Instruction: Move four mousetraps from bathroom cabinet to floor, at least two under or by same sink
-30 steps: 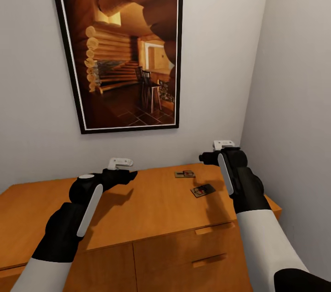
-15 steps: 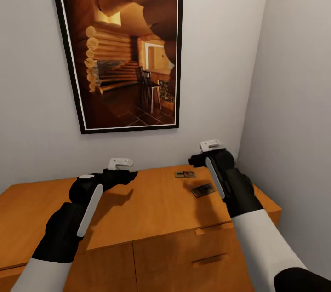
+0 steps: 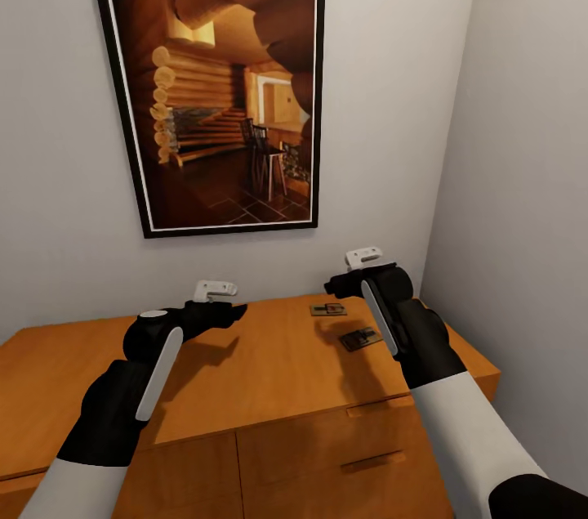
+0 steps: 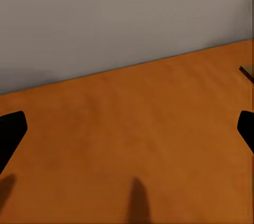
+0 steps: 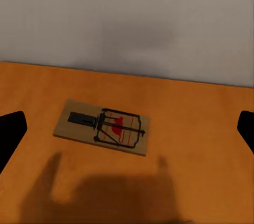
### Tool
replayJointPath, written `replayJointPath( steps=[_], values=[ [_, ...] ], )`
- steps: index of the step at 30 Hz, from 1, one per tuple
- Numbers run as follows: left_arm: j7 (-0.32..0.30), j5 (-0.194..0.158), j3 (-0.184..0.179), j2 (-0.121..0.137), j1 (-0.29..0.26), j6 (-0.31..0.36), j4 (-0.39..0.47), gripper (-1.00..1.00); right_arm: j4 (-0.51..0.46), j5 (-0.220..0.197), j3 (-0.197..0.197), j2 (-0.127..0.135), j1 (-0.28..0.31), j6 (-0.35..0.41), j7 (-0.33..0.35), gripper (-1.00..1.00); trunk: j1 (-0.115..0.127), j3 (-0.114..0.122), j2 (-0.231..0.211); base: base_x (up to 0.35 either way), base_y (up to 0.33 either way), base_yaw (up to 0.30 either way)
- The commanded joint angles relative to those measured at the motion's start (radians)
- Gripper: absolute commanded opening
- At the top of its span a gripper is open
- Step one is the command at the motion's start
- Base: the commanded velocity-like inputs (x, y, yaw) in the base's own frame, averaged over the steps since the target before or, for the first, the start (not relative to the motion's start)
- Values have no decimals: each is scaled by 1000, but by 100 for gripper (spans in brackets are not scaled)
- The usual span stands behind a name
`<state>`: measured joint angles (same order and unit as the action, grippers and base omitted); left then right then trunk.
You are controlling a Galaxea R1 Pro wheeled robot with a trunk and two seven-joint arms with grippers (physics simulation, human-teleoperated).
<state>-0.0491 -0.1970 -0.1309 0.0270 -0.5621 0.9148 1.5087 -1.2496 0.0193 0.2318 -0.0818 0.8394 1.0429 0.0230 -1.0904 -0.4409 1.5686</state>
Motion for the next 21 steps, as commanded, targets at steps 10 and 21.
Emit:
replayJointPath(
  steps=[10, 21],
  values=[
    [-1, -8, -1, 1, -1, 4, 1, 100, -2, 4, -5, -2, 1, 4, 16, 100, 0, -1, 1, 0, 0, 0],
    [0, -10, -2, 1, 2, 4, 1, 100, -1, 1, -10, -12, 1, 4, 17, 100, 0, -1, 1, 0, 0, 0]
  ],
)
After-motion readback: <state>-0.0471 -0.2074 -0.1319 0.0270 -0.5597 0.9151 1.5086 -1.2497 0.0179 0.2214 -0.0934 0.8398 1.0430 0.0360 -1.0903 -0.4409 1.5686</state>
